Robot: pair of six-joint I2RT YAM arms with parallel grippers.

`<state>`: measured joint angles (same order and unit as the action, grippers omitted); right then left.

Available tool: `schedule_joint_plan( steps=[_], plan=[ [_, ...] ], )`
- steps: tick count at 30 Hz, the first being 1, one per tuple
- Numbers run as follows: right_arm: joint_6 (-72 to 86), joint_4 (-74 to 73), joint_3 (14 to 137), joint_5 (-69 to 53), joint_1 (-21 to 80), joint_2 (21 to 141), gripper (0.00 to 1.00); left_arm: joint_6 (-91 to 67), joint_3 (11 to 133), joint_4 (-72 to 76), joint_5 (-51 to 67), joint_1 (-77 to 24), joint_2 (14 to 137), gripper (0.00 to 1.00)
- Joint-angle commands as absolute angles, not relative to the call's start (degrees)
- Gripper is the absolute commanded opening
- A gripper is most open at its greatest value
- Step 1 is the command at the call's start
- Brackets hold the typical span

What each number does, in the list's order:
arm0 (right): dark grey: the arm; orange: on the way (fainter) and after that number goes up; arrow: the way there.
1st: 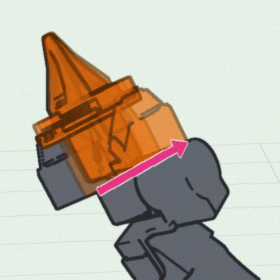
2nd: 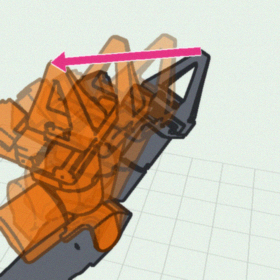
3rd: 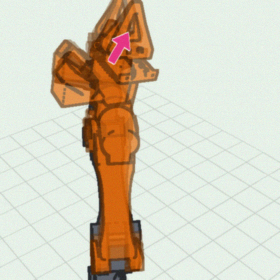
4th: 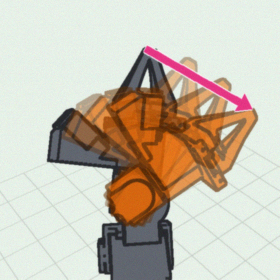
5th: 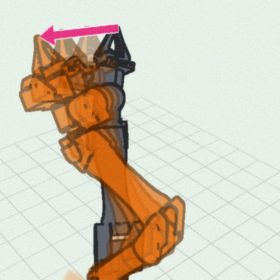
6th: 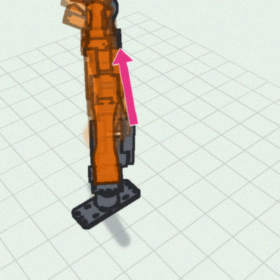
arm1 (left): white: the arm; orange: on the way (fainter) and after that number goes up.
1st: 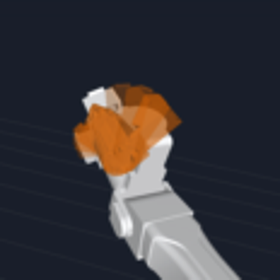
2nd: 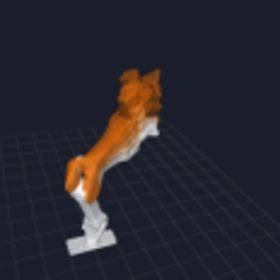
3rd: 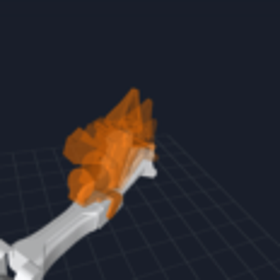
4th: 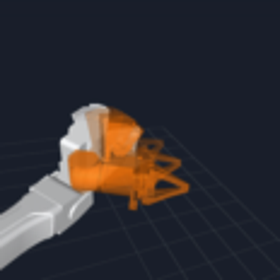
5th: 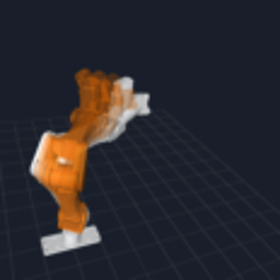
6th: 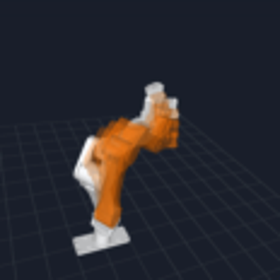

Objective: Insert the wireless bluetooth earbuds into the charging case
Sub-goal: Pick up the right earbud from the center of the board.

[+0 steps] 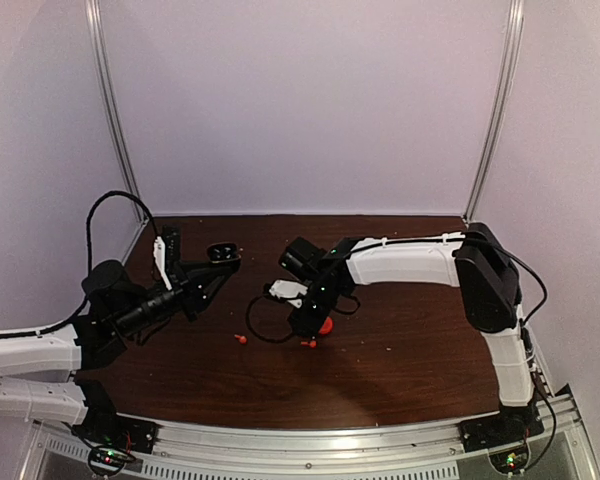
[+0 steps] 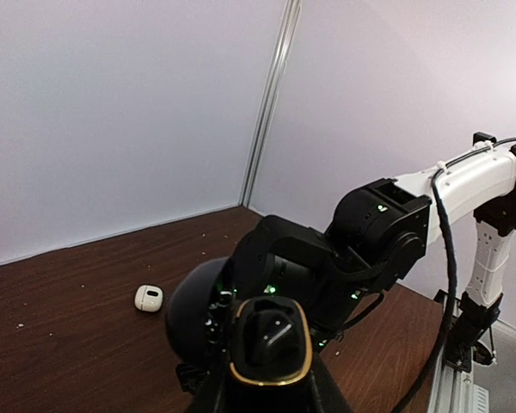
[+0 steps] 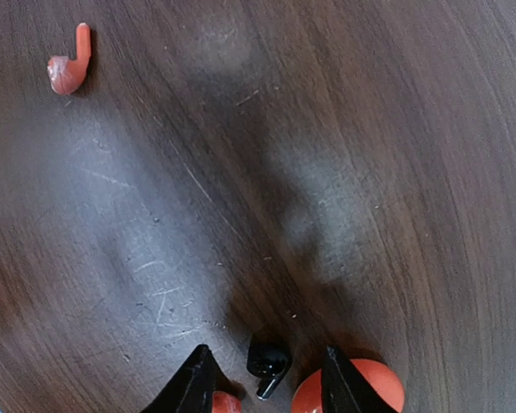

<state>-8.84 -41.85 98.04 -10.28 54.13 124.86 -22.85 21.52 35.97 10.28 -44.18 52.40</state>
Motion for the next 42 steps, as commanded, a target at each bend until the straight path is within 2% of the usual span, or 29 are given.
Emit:
schedule_joint_plan(
  steps=[1, 11, 20, 31, 36, 42],
  plan=[
    [-8.8, -45.4, 100.1, -9.0, 54.7, 126.4, 0.43, -22.8, 20.9, 38.4, 9.9, -43.6, 51.6, 0.0],
    [-8.9, -46.6, 100.7, -9.2, 54.8, 128.1, 0.4, -22.4, 20.5, 38.8, 9.5, -43.7, 51.2, 0.0],
    [-8.9, -46.2, 100.9, -8.1, 54.9, 128.0, 0.22, -22.2, 20.6, 38.8, 9.1, -43.7, 51.3, 0.0],
    [-6.7, -43.7, 99.5, -5.6, 54.4, 120.8, 0.17, -22.2, 20.9, 39.5, 9.3, -43.7, 52.3, 0.0],
    [-4.4, -41.4, 92.8, -4.1, 52.7, 113.1, 0.17, -21.9, 21.7, 39.3, 9.6, -43.7, 53.2, 0.0],
    [-0.1, -39.2, 78.1, -4.6, 51.2, 103.6, 0.17, -21.7, 22.4, 39.1, 10.4, -43.7, 54.7, 0.0]
  ],
)
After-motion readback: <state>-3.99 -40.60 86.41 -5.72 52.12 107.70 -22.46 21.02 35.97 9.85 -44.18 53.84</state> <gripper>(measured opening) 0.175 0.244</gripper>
